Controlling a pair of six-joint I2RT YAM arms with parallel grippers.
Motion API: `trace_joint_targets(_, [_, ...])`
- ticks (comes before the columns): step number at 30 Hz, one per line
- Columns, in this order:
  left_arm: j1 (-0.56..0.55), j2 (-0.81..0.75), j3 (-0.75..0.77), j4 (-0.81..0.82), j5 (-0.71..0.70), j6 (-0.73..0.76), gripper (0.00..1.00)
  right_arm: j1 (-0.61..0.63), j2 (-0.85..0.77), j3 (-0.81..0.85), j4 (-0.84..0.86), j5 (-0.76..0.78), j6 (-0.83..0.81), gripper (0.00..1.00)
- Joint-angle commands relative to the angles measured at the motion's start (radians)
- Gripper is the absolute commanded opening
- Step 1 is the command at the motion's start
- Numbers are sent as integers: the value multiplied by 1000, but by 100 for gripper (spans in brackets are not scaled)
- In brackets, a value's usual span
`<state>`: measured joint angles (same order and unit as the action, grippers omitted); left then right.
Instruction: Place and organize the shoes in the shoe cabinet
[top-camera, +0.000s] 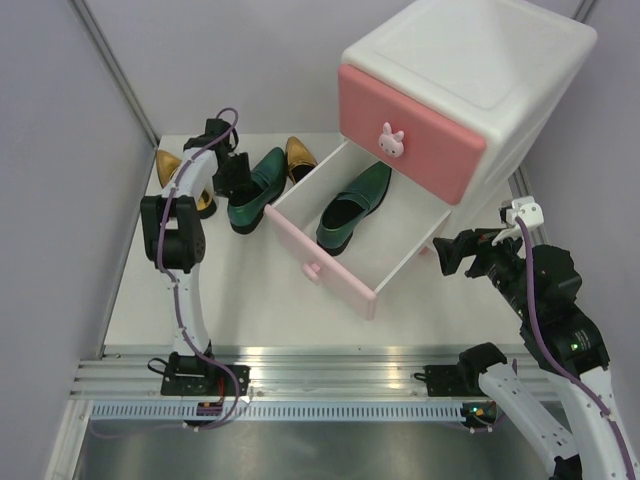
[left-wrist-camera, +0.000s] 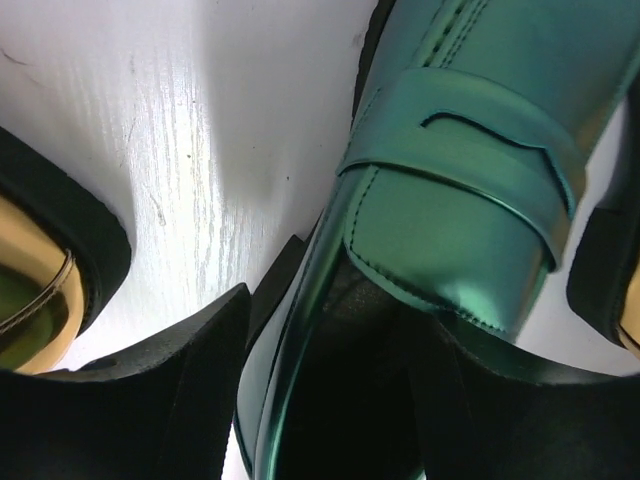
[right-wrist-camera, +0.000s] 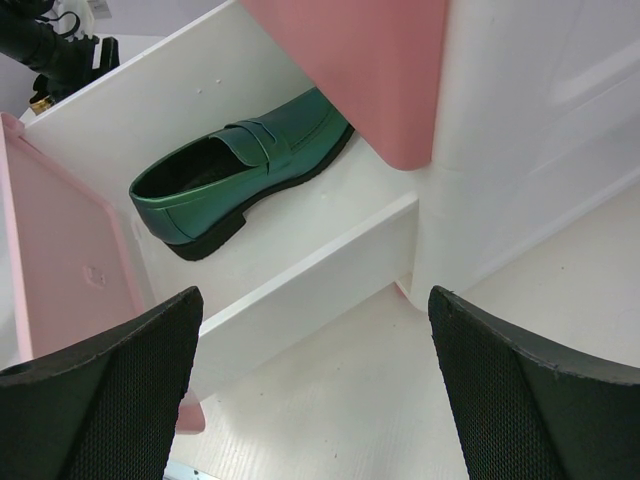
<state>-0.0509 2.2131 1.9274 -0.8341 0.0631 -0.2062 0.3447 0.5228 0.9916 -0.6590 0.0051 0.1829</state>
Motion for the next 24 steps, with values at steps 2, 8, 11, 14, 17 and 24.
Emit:
trace_joint_targets(2, [-1, 37, 67, 16, 33, 21, 64, 2, 5, 9, 9, 4, 12, 98])
trace_joint_targets(8, [0, 45, 96, 18, 46, 19, 45, 2, 13, 5, 13, 6, 16, 98])
trace_joint_targets(11, [0, 53, 97, 16, 58, 24, 36, 0, 17, 8, 18, 6, 15, 98])
trace_joint_targets(14, [-1, 54, 79, 18, 67, 25, 39, 0, 17, 8, 19, 10, 12, 98])
trace_joint_targets(17, [0, 59, 68, 18, 75, 31, 40, 0, 22, 9, 18, 7, 12, 98])
trace_joint_targets(24, [0, 99, 111, 18, 106, 28, 40, 0, 26, 13, 19, 3, 9, 98])
